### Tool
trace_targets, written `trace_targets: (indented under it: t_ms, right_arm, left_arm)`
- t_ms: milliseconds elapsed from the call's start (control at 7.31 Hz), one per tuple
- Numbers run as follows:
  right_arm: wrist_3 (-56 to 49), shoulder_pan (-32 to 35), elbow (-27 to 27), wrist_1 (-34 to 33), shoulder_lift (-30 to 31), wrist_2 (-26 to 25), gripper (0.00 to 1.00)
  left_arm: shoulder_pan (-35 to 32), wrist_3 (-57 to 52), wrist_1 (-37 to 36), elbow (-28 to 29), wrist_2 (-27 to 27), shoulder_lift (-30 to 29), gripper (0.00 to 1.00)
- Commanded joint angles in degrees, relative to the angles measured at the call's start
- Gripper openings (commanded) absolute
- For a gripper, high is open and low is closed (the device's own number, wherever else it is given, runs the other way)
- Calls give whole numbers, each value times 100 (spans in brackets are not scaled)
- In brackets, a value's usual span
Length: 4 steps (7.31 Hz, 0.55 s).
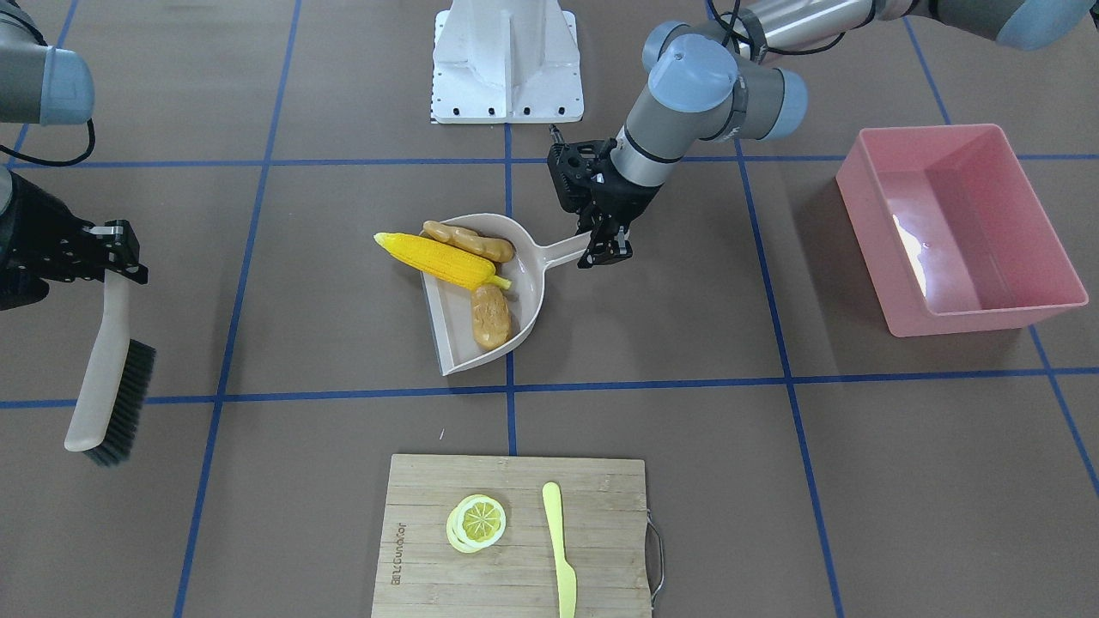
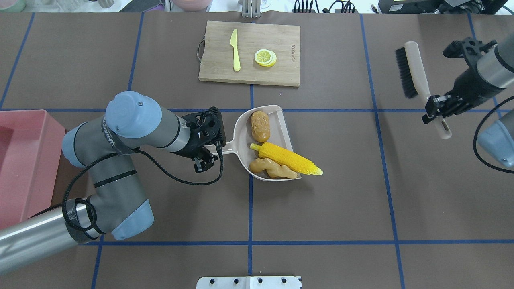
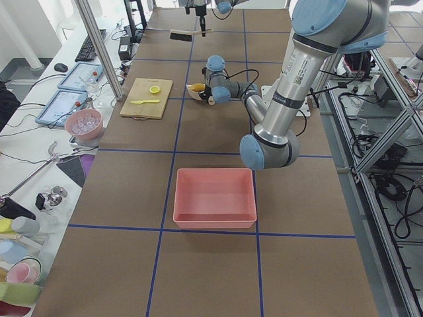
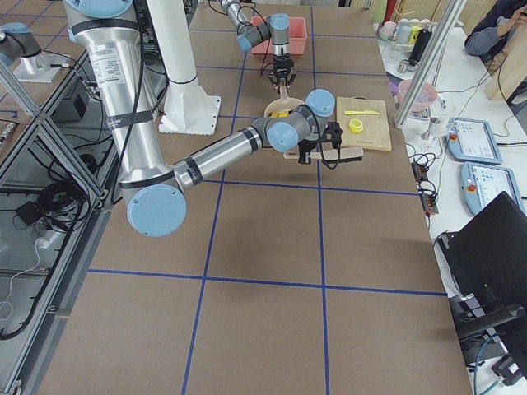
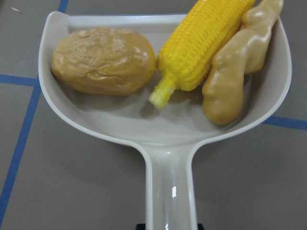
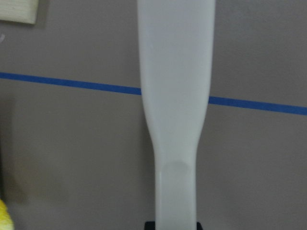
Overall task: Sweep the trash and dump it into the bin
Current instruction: 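Lift the brush away with the right gripper and set it down farther off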
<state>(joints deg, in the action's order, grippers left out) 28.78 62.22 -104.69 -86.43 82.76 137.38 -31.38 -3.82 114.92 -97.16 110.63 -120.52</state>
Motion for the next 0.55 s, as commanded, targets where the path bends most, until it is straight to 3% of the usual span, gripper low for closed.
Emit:
trace_targets:
  t_ms: [0,274,411]
  right_arm:
    - [-347,10,-8,-41,774,-80,0]
    - [-338,-60,36,-32,1154,-595,0]
    - [-321,-78,106,-58,1172,-590,0]
  left_arm:
    - [0,231,459,4,-6,28,0]
    - [0,407,1153,-31,-24,212,0]
    - [0,608,1669,-22,-24,326,0]
